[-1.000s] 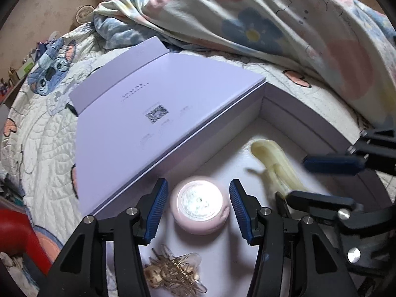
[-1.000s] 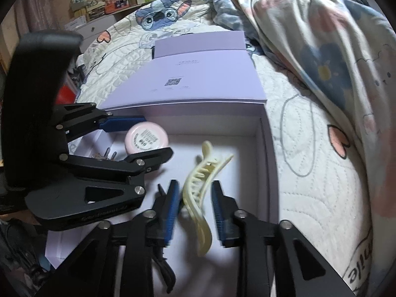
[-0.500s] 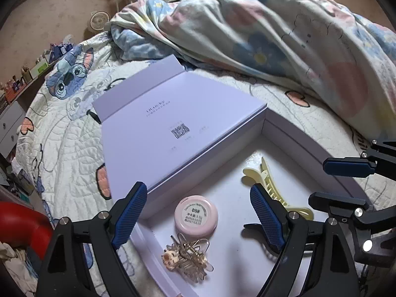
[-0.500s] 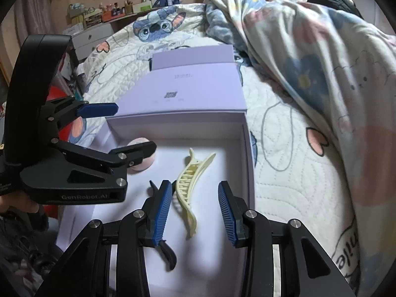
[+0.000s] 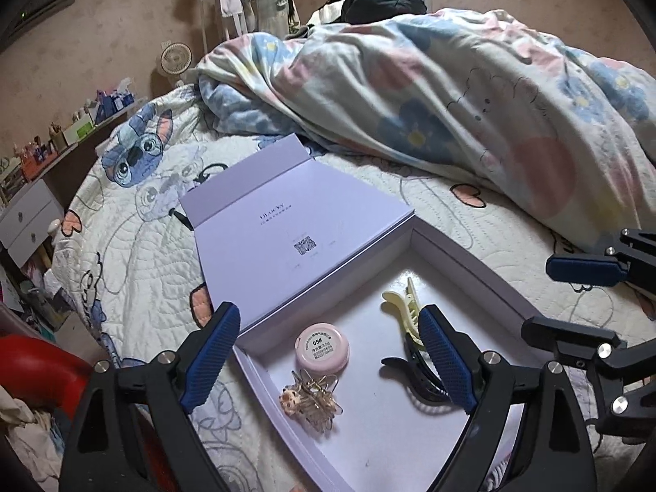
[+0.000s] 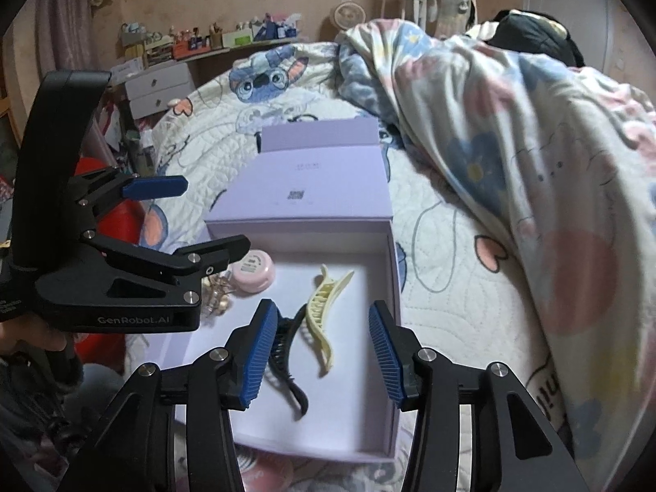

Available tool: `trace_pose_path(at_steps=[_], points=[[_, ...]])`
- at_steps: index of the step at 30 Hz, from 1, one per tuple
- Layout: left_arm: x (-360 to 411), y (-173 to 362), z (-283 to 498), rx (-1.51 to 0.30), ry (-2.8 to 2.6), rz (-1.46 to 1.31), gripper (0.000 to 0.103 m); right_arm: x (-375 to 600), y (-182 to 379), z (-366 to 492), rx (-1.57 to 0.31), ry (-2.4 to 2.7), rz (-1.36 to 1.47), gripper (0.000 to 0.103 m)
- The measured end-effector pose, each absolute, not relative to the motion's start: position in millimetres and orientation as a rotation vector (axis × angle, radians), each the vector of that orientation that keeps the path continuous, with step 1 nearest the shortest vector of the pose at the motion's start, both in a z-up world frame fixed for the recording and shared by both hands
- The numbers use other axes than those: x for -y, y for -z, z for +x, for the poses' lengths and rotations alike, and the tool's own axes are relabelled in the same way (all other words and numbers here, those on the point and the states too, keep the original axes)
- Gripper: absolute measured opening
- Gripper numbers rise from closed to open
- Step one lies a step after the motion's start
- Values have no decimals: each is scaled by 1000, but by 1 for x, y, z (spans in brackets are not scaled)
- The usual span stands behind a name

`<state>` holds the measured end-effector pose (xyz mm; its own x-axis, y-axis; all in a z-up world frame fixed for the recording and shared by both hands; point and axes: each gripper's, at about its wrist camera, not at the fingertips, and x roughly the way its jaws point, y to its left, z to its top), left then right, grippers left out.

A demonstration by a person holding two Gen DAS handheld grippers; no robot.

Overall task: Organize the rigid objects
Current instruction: 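Move both grippers back toward the remaining items beside the box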

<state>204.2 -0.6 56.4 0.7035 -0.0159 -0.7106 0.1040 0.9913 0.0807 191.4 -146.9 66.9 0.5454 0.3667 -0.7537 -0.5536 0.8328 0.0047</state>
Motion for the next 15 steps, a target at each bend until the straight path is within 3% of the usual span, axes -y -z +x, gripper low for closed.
trace_pose_path(at_steps=[7,11,15], points=[[3,-78,178,-745,66,127,91,152,-87,168,-788,-540,-239,55],[5,-88,162,-723,65,140,100,155,-96,152,-768,-540,-231,56],[10,-92,145,-709,72,146,100,158,-102,136,-751,-543,-229,60]])
